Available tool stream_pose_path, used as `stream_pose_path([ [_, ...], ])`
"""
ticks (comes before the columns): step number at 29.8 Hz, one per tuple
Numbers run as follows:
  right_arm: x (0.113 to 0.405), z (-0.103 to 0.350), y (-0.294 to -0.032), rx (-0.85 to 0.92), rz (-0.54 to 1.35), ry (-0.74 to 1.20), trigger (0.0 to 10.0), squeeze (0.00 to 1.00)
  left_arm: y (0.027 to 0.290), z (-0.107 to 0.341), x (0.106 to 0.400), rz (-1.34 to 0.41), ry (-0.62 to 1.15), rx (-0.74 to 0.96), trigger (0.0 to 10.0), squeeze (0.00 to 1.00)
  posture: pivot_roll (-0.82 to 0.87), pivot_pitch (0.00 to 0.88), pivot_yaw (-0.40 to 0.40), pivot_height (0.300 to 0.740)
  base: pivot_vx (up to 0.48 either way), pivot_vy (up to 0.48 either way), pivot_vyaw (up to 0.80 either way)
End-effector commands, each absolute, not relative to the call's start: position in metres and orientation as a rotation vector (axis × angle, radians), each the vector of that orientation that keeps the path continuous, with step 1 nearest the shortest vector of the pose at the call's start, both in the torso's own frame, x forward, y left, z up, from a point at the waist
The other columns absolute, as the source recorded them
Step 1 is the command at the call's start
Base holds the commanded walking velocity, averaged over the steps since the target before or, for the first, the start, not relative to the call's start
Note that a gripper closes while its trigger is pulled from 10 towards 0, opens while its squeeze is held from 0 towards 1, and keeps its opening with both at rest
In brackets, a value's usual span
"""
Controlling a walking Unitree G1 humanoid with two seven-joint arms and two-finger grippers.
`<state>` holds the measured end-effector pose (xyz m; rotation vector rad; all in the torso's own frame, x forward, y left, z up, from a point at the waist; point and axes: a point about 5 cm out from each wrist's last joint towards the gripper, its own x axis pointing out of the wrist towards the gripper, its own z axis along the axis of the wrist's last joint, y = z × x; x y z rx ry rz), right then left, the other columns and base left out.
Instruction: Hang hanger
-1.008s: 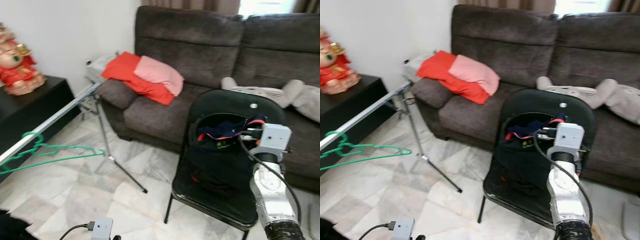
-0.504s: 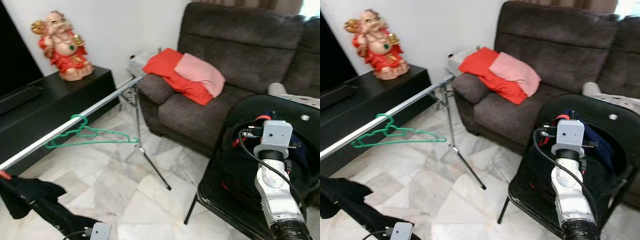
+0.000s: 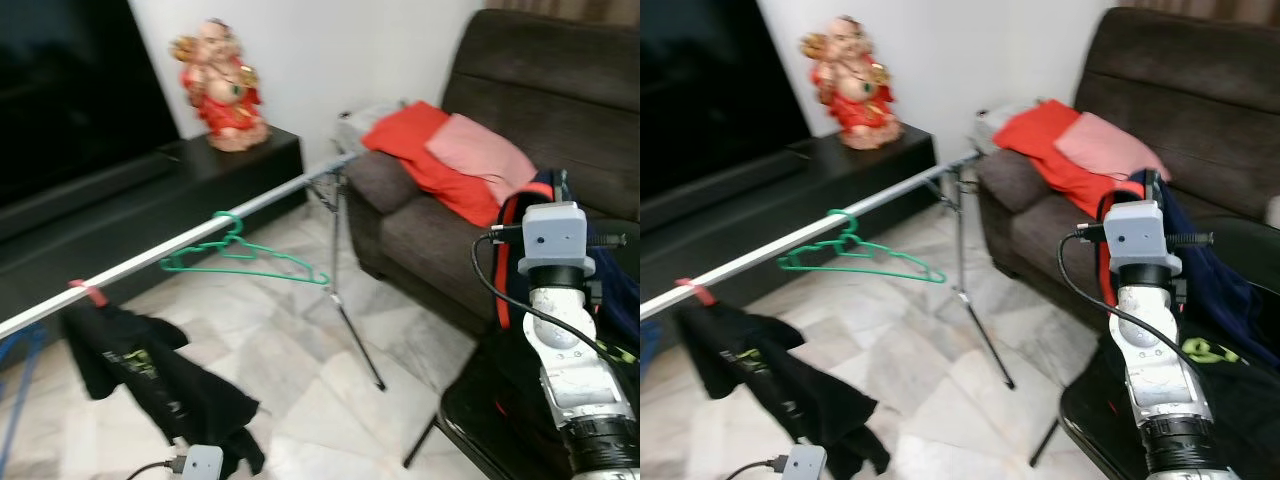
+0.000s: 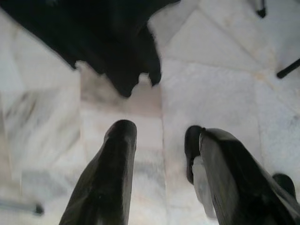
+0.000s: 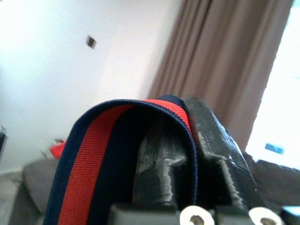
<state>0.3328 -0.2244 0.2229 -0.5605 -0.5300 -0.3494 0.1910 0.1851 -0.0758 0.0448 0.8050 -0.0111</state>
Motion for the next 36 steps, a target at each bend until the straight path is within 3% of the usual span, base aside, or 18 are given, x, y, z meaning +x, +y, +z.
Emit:
stream_pose_path([
  [1,0.333,0.249,-0.209,-0.552,-0.31,-0.64,10.0,0.0,0.191,-0.078,0.186,-0.009,0.833,0.062,10.0,0.0,-0.01,0.016,0.068,0.74,0.0,0.0,0.76],
  [9,0.332,0.263,-0.182,-0.624,-0.145,-0.725,10.0,0.0,0.193,-0.08,0.183,-0.005,0.845,0.062,10.0,0.0,-0.01,0.024,0.068,0.74,0.0,0.0,0.76],
  [16,0.328,0.272,-0.16,-0.543,0.028,-0.785,10.0,0.0,0.196,-0.081,0.18,-0.001,0.864,0.063,10.0,0.0,-0.01,0.03,0.07,0.74,0.0,0.0,0.76],
  [23,0.322,0.281,-0.159,-0.482,0.045,-0.819,10.0,0.0,0.198,-0.083,0.176,0.001,0.881,0.065,10.0,0.0,-0.01,0.034,0.07,0.74,0.0,0.0,0.76],
  [31,0.313,0.281,-0.149,-0.293,0.231,-0.806,10.0,0.0,0.195,-0.086,0.172,-0.014,0.902,0.07,10.0,0.0,-0.01,0.036,0.066,0.74,0.0,0.0,0.67],
  [34,0.305,0.249,-0.169,-0.125,0.176,-0.695,10.0,0.0,0.194,-0.086,0.171,-0.019,0.907,0.07,10.0,0.0,0.0,0.04,0.063,0.74,0.0,0.0,0.0],
  [36,0.303,0.245,-0.171,-0.107,0.165,-0.679,10.0,0.0,0.194,-0.086,0.17,-0.02,0.908,0.07,10.0,0.0,0.0,0.041,0.063,0.74,0.0,0.0,0.0],
])
